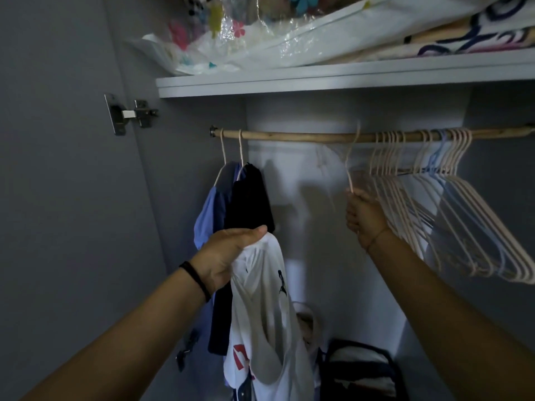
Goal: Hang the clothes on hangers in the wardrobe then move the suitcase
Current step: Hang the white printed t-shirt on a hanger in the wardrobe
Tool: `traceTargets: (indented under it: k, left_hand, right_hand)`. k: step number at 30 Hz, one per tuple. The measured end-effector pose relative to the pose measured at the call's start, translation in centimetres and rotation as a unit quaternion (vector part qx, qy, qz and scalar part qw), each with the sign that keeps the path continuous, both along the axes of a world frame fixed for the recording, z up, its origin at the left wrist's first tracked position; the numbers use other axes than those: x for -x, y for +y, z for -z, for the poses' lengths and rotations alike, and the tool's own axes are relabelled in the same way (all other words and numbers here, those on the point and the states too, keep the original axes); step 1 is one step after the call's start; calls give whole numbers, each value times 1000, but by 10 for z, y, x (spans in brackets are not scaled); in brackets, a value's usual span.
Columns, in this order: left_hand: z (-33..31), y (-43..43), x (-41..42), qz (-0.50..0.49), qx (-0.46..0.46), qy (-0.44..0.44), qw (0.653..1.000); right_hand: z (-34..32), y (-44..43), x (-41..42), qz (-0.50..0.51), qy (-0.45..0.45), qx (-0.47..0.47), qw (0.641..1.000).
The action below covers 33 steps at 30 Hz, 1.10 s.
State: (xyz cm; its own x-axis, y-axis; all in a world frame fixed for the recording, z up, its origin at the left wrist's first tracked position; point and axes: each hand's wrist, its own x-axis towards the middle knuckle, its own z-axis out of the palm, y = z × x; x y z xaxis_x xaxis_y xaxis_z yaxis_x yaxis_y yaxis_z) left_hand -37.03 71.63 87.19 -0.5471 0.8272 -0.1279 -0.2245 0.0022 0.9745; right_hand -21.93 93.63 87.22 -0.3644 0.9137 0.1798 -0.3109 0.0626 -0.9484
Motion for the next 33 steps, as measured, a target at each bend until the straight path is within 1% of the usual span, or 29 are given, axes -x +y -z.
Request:
traceTargets:
  k: [2,4,7,10,12,18,20,23,26,29,31,33]
  left_hand:
    - [0,3,-2,3,1,-3,1000]
    - [0,5,-7,7,1,-6,1000]
    - [2,8,-15,20,6,-10,1000]
    - [5,9,-23,18,12,-15,1000]
    - [9,8,-25,9,14,-15,1000]
    - [22,4,-38,-27,26,0,999]
    - [27,6,-41,-45,36,-4,998]
    - [33,9,-46,-65,48,-17,997]
    - [40,10,-53,-84,50,-28,995]
    - [46,8,-57,-87,62,-45,993]
    - [47,6,-60,-65,70,-58,994]
    - [46,3,-63,-39,69,-67,995]
  right_hand:
    - [19,-18,-13,14,22,2,1000]
    - [35,-34,-25,12,22,-26,999]
    - [42,-44,-37,4,-34,-49,998]
    - [45,-50,-47,-7,-85,-20,996]
    - [49,-56,-56,9,-93,-1,996]
    - [35,-89,-85,120,6,15,993]
    - [26,-98,-91,126,50,11,991]
    - [11,-108,-99,45,130,1,990]
    - [-2,-119,-105,-31,200,-10,979]
    - [-14,-132,-107,-69,250,-42,965]
    - [-18,-139,-104,-81,281,-56,955]
    - [-16,-146,-96,-92,298,-52,949]
